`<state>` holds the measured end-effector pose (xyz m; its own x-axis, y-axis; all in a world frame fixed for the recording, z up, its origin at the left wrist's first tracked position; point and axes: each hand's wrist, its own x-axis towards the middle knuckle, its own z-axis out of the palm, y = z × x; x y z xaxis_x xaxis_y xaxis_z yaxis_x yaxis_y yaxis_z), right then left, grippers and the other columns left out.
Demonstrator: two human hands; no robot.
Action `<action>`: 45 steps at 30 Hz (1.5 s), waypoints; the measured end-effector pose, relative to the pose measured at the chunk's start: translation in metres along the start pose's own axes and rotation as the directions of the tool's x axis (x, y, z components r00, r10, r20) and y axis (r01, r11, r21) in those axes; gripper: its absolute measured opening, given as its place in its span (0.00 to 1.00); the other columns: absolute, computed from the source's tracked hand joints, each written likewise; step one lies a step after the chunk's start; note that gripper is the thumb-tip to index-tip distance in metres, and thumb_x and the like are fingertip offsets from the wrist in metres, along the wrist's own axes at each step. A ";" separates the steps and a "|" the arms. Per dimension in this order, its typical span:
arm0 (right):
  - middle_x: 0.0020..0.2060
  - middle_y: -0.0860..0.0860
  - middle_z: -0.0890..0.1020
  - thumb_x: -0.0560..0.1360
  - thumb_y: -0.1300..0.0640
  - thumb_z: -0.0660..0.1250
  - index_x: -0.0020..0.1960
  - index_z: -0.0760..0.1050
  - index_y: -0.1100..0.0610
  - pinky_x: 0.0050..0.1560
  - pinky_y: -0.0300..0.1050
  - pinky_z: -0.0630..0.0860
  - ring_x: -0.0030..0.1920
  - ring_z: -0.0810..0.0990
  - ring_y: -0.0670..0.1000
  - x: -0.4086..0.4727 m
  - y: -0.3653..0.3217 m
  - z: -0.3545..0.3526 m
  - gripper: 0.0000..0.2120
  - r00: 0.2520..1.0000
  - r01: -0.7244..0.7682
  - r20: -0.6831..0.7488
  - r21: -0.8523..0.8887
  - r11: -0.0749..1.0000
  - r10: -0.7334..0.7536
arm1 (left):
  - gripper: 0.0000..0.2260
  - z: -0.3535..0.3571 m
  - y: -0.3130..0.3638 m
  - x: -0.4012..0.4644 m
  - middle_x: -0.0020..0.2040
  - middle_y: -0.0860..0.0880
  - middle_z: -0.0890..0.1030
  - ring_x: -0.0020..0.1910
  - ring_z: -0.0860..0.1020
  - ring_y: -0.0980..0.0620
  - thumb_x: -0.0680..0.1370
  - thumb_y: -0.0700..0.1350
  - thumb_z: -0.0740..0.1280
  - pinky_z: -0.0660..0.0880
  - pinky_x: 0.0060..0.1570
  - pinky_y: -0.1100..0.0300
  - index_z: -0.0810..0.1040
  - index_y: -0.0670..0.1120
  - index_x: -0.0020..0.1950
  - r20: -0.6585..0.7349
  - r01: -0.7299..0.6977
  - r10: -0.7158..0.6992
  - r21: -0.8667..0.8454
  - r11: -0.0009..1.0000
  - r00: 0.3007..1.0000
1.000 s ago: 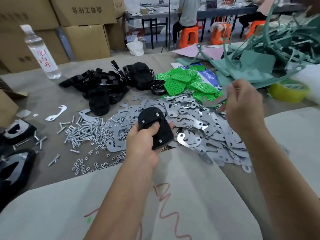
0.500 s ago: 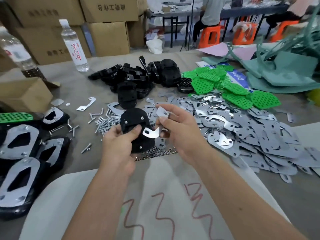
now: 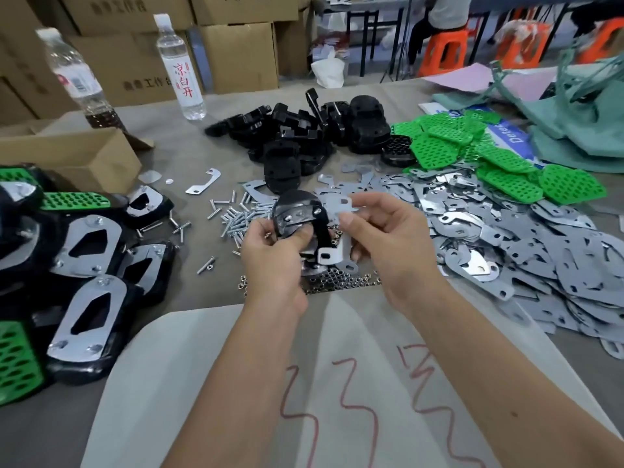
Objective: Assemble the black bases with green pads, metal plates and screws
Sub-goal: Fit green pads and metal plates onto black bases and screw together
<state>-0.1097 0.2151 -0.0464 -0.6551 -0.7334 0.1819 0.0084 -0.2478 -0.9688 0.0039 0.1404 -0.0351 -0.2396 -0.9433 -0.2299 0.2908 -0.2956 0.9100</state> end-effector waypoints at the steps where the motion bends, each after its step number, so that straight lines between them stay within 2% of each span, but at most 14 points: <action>1: 0.36 0.57 0.82 0.77 0.64 0.75 0.53 0.82 0.56 0.28 0.41 0.74 0.26 0.76 0.50 0.002 -0.001 -0.003 0.08 0.999 -0.006 -0.032 -0.018 1.000 0.006 | 0.15 0.000 0.002 0.000 0.49 0.36 0.84 0.47 0.85 0.37 0.76 0.30 0.72 0.82 0.47 0.34 0.71 0.47 0.43 -0.010 -0.001 0.001 -0.013 1.000 1.000; 4: 0.40 0.51 0.87 0.80 0.62 0.72 0.58 0.78 0.53 0.31 0.46 0.79 0.31 0.83 0.48 0.006 -0.007 -0.013 0.09 0.986 -0.013 -0.167 -0.078 0.997 -0.001 | 0.15 -0.001 0.004 0.000 0.53 0.34 0.84 0.48 0.86 0.31 0.76 0.30 0.72 0.80 0.42 0.26 0.71 0.48 0.43 -0.007 -0.013 0.012 -0.038 0.999 1.000; 8: 0.49 0.49 0.85 0.80 0.59 0.72 0.64 0.77 0.55 0.54 0.54 0.84 0.49 0.87 0.52 0.008 -0.016 -0.039 0.14 0.945 -0.043 -0.322 -0.295 0.955 -0.057 | 0.16 0.013 -0.006 -0.012 0.53 0.36 0.85 0.51 0.85 0.30 0.76 0.30 0.72 0.82 0.42 0.31 0.72 0.49 0.44 0.045 -0.051 0.051 0.004 0.999 0.998; 13: 0.42 0.49 0.86 0.77 0.59 0.74 0.50 0.85 0.57 0.52 0.45 0.80 0.45 0.84 0.50 -0.006 -0.044 -0.108 0.03 0.928 -0.018 -0.236 -0.802 0.597 -0.289 | 0.14 0.055 -0.026 -0.040 0.55 0.33 0.83 0.52 0.84 0.29 0.76 0.31 0.73 0.81 0.48 0.28 0.73 0.48 0.45 0.152 -0.004 -0.002 0.045 0.999 0.988; 15: 0.51 0.55 0.86 0.77 0.53 0.74 0.57 0.84 0.57 0.60 0.50 0.75 0.57 0.81 0.58 -0.010 -0.058 -0.142 0.11 0.928 -0.199 -0.298 -0.904 0.378 -0.224 | 0.13 0.076 -0.035 -0.051 0.56 0.31 0.82 0.53 0.83 0.28 0.76 0.31 0.73 0.80 0.51 0.28 0.72 0.46 0.46 0.196 0.023 -0.034 0.057 0.998 0.980; 18: 0.68 0.61 0.75 0.73 0.35 0.75 0.66 0.75 0.54 0.67 0.60 0.69 0.72 0.67 0.65 -0.019 -0.078 -0.187 0.31 0.846 -0.534 -0.530 -0.841 0.087 0.061 | 0.12 0.107 -0.049 -0.069 0.56 0.32 0.82 0.52 0.84 0.29 0.76 0.32 0.74 0.81 0.51 0.29 0.73 0.45 0.47 0.252 0.086 -0.096 0.051 0.995 0.963; 21: 0.66 0.61 0.73 0.64 0.27 0.76 0.60 0.73 0.54 0.65 0.60 0.72 0.66 0.68 0.64 -0.034 -0.086 -0.203 0.39 0.814 -0.528 -0.516 -0.849 -0.028 0.266 | 0.13 0.133 -0.061 -0.085 0.55 0.32 0.82 0.51 0.84 0.29 0.75 0.31 0.74 0.81 0.48 0.30 0.73 0.45 0.47 0.281 0.126 -0.134 0.046 0.991 0.950; 25: 0.52 0.57 0.81 0.66 0.38 0.81 0.54 0.81 0.54 0.51 0.48 0.69 0.56 0.77 0.60 -0.041 -0.082 -0.201 0.26 0.932 -0.353 -0.340 -0.931 0.093 0.127 | 0.13 0.150 -0.071 -0.092 0.54 0.31 0.82 0.50 0.84 0.29 0.75 0.31 0.74 0.81 0.48 0.30 0.73 0.45 0.47 0.277 0.138 -0.144 0.040 0.990 0.950; 29: 0.39 0.55 0.80 0.70 0.46 0.81 0.45 0.81 0.60 0.40 0.49 0.66 0.44 0.77 0.58 -0.034 -0.077 -0.198 0.18 0.970 -0.242 -0.238 -0.953 0.182 0.042 | 0.12 0.147 -0.073 -0.087 0.53 0.33 0.84 0.46 0.86 0.33 0.76 0.30 0.72 0.83 0.46 0.31 0.73 0.44 0.49 0.258 0.137 -0.138 0.021 0.990 0.956; 32: 0.35 0.55 0.82 0.74 0.49 0.78 0.43 0.82 0.61 0.41 0.50 0.73 0.40 0.79 0.60 -0.032 -0.072 -0.199 0.14 0.985 -0.155 -0.171 -0.926 0.343 -0.019 | 0.12 0.141 -0.070 -0.076 0.55 0.34 0.84 0.52 0.85 0.32 0.76 0.32 0.73 0.81 0.54 0.33 0.73 0.45 0.49 0.182 0.137 -0.140 0.026 0.990 0.973; 35: 0.38 0.59 0.86 0.82 0.55 0.68 0.52 0.84 0.63 0.48 0.56 0.81 0.42 0.85 0.61 -0.029 -0.073 -0.200 0.12 0.962 -0.116 -0.229 -0.834 0.539 -0.147 | 0.12 0.132 -0.063 -0.067 0.56 0.35 0.84 0.53 0.85 0.33 0.77 0.33 0.74 0.80 0.57 0.33 0.73 0.45 0.48 0.134 0.130 -0.133 0.028 0.991 0.982; 39: 0.27 0.44 0.81 0.83 0.58 0.58 0.37 0.76 0.51 0.37 0.46 0.76 0.29 0.80 0.44 -0.020 -0.085 -0.185 0.17 0.810 -0.050 -0.387 -0.795 0.605 -0.441 | 0.11 0.111 -0.053 -0.056 0.51 0.36 0.85 0.42 0.87 0.37 0.78 0.32 0.71 0.83 0.51 0.34 0.72 0.43 0.51 0.180 0.122 -0.126 0.031 0.992 0.976; 42: 0.26 0.50 0.82 0.86 0.55 0.58 0.41 0.73 0.60 0.26 0.38 0.67 0.21 0.71 0.43 -0.009 -0.089 -0.138 0.17 0.893 0.102 -0.325 -0.527 0.844 -0.310 | 0.10 0.089 -0.042 -0.046 0.55 0.33 0.84 0.43 0.87 0.36 0.78 0.31 0.71 0.84 0.45 0.35 0.72 0.42 0.51 0.178 0.083 -0.093 0.060 0.995 0.980; 45: 0.24 0.48 0.75 0.86 0.58 0.58 0.41 0.72 0.60 0.25 0.38 0.71 0.24 0.72 0.48 -0.002 -0.080 -0.076 0.15 0.986 0.052 -0.134 -0.330 0.943 -0.102 | 0.12 0.066 -0.033 -0.034 0.50 0.35 0.83 0.46 0.86 0.36 0.76 0.31 0.72 0.83 0.48 0.35 0.73 0.45 0.46 0.122 -0.045 0.029 0.126 0.991 0.992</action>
<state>-0.1662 0.2842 0.0178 -0.7477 -0.6131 0.2551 -0.2756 -0.0630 -0.9592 -0.0587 0.1928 -0.0347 -0.3421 -0.9260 -0.1596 0.1818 -0.2319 0.9556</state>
